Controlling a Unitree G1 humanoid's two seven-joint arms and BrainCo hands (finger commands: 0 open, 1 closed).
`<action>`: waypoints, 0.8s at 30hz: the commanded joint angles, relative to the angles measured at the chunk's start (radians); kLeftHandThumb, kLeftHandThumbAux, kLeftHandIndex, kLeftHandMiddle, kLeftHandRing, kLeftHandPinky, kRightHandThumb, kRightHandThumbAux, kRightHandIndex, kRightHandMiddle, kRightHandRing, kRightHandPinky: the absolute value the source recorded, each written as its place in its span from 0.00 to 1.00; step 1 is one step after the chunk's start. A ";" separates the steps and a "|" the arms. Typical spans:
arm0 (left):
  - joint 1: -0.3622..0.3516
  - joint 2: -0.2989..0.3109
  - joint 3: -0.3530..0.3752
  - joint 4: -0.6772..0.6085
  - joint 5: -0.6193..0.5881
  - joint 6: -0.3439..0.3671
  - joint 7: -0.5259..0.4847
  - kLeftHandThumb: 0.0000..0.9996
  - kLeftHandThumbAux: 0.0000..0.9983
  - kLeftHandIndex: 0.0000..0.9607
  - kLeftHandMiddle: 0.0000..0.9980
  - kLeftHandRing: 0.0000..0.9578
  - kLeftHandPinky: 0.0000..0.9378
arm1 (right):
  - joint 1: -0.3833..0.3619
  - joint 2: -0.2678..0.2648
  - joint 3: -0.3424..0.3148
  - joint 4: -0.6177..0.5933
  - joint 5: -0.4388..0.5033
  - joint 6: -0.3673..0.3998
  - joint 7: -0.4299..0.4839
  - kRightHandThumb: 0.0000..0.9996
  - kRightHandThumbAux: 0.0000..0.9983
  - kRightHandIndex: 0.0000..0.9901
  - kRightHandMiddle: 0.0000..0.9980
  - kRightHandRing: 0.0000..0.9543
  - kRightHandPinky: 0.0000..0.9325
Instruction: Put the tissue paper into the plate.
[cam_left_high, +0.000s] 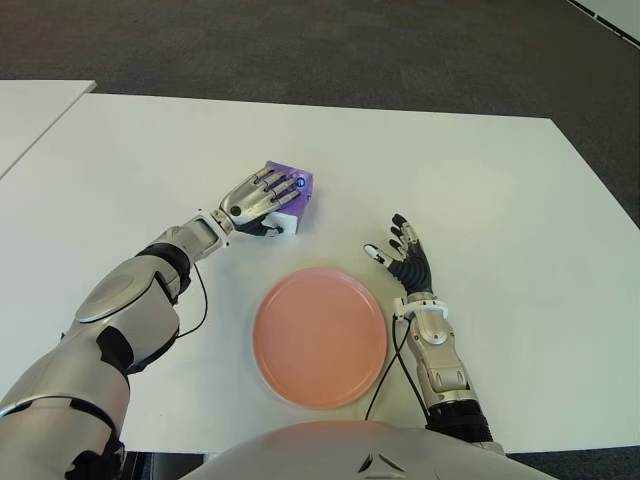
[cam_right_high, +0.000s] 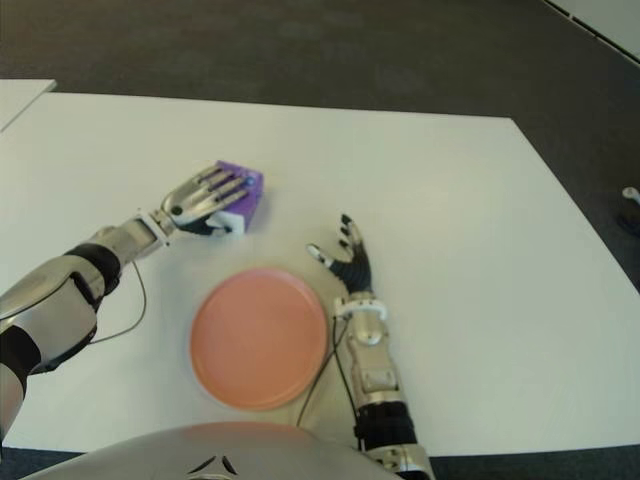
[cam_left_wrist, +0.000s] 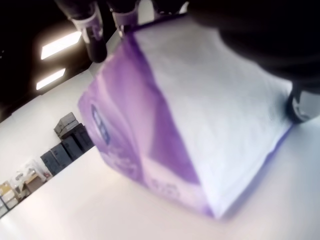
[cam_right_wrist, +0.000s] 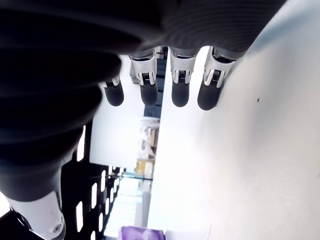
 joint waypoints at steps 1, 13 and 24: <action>0.039 -0.010 -0.003 0.029 -0.004 -0.013 -0.024 0.69 0.65 0.42 0.63 0.68 0.74 | 0.041 -0.001 -0.002 0.044 0.013 0.037 0.015 0.19 0.71 0.00 0.05 0.08 0.14; 0.086 -0.048 0.083 0.047 -0.103 -0.054 0.243 0.75 0.70 0.46 0.83 0.87 0.89 | 0.039 -0.003 -0.005 0.045 0.014 0.034 0.017 0.20 0.72 0.00 0.06 0.09 0.13; 0.074 -0.065 0.090 0.053 -0.116 -0.094 0.309 0.75 0.70 0.46 0.85 0.89 0.89 | 0.036 -0.002 -0.015 0.055 0.031 0.023 0.024 0.21 0.73 0.00 0.06 0.08 0.13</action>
